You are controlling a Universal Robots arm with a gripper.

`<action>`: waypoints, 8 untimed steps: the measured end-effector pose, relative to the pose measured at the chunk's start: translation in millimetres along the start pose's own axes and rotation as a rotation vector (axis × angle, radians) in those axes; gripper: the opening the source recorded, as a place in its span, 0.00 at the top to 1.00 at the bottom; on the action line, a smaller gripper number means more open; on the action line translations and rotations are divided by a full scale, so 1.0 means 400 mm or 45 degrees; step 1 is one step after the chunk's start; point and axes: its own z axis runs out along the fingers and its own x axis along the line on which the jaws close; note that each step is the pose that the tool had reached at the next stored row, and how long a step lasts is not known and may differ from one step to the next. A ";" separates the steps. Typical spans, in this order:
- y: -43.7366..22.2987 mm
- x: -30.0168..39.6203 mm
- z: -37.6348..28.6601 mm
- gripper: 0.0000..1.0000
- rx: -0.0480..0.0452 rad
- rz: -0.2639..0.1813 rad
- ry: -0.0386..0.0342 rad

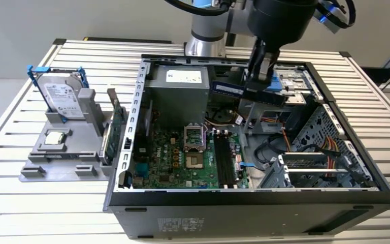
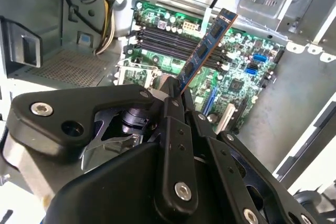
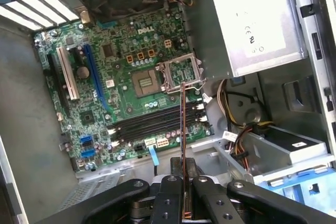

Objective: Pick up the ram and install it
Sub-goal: 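Insert the ram into the slot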

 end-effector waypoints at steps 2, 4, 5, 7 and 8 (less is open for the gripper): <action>0.000 0.000 0.000 1.00 0.001 0.028 -0.0005; 0.000 0.000 0.000 1.00 0.002 0.056 -0.0011; 0.000 0.000 0.000 1.00 0.003 0.071 -0.0013; 0.000 0.000 0.000 1.00 0.004 0.097 -0.0019; 0.000 0.000 0.000 1.00 0.005 0.112 -0.0022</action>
